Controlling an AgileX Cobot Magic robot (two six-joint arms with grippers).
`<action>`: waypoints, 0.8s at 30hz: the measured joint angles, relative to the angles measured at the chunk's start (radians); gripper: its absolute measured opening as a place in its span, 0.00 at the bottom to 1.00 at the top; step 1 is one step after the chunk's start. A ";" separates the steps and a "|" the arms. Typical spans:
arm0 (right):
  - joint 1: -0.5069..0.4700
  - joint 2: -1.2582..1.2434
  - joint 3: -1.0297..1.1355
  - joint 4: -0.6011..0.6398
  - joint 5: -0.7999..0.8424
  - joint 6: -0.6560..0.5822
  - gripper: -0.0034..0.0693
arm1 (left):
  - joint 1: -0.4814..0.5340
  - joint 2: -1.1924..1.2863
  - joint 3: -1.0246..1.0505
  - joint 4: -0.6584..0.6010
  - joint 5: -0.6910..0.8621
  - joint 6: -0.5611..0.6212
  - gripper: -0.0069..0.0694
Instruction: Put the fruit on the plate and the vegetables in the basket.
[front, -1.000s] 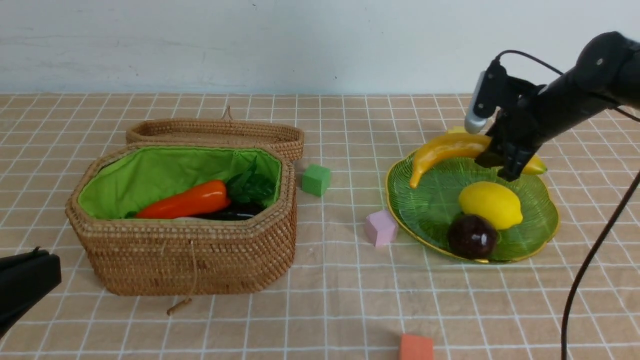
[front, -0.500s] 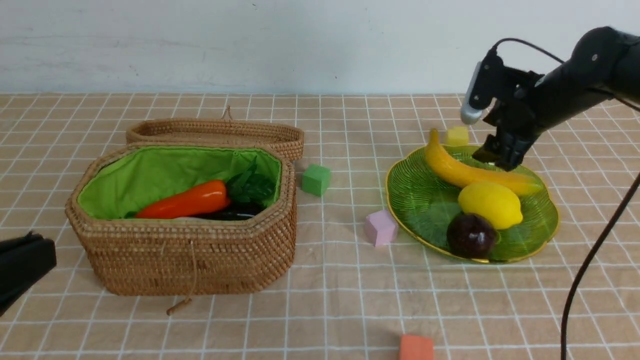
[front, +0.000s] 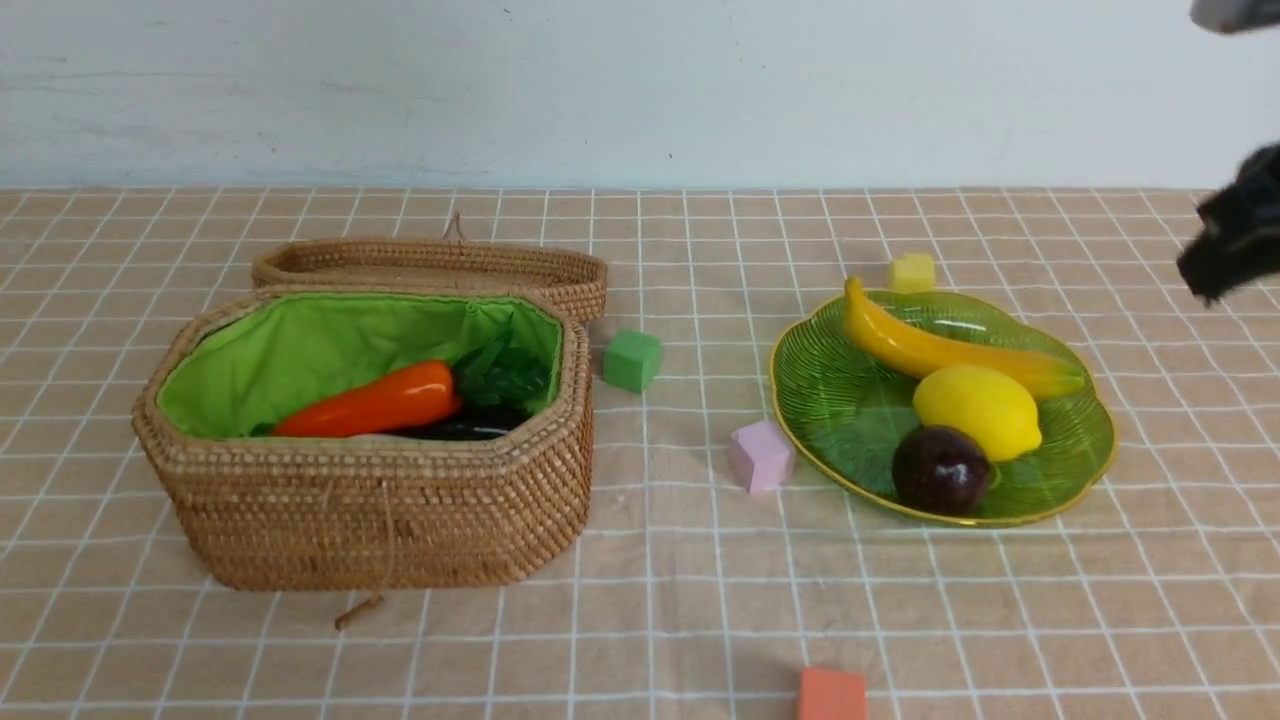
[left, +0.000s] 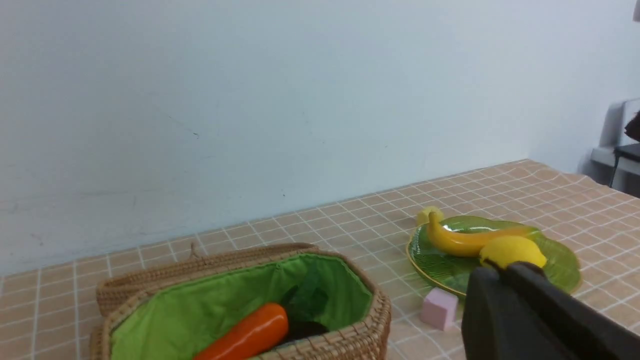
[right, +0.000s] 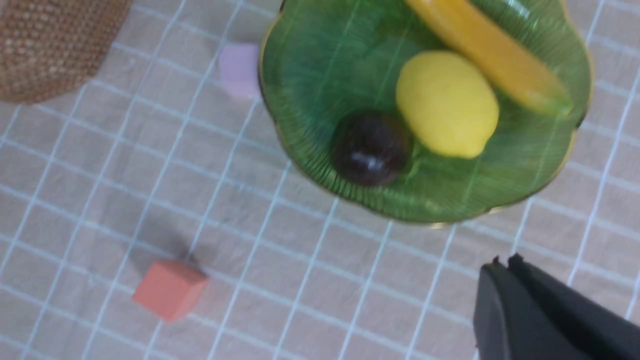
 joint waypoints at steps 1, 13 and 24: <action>0.000 -0.051 0.050 0.001 0.000 0.015 0.05 | 0.000 -0.039 0.032 -0.013 0.001 0.000 0.07; 0.000 -0.677 0.659 0.020 -0.023 0.202 0.06 | 0.000 -0.093 0.213 -0.038 -0.028 0.000 0.07; 0.000 -1.046 0.867 0.020 -0.172 0.277 0.08 | 0.000 -0.093 0.263 -0.038 0.016 0.000 0.07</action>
